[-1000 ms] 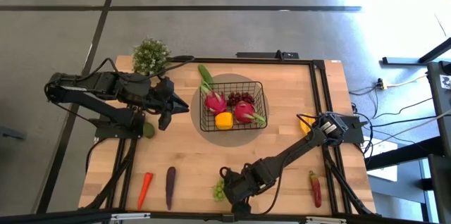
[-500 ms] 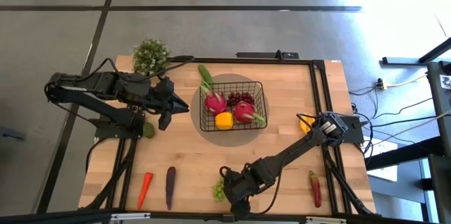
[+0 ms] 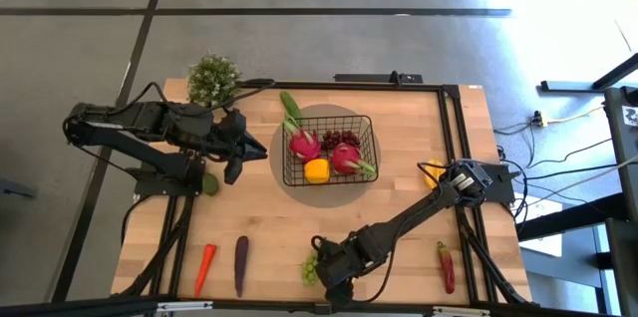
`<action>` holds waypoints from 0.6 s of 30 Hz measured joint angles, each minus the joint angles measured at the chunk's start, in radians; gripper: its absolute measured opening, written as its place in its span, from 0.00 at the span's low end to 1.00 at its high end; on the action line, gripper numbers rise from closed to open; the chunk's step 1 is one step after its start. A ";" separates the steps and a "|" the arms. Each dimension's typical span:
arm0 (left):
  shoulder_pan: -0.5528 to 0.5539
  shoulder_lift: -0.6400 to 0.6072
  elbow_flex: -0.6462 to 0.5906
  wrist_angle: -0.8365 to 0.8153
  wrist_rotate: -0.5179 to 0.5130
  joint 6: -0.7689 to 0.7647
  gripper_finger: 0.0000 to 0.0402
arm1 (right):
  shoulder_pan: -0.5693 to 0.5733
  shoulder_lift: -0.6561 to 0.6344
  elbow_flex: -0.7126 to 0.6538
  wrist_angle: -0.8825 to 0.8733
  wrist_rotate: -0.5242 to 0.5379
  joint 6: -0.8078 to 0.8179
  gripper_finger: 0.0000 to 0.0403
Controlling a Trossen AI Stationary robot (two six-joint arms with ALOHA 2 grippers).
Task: Build produce basket
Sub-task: Put the yellow pear into the black wire basket
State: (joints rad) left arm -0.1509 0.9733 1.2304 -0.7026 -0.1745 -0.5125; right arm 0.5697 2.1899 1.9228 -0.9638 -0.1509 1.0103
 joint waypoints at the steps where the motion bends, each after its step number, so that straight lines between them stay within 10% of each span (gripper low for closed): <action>1: 0.000 0.000 0.000 0.001 0.000 0.000 0.17 | 0.000 0.000 0.000 0.000 0.000 0.004 0.62; 18: 0.000 0.000 0.000 0.000 0.000 0.000 0.17 | 0.000 0.000 0.000 0.000 0.000 0.006 0.45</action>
State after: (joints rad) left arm -0.1509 0.9733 1.2304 -0.7025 -0.1745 -0.5125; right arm 0.5697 2.1899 1.9228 -0.9638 -0.1505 1.0164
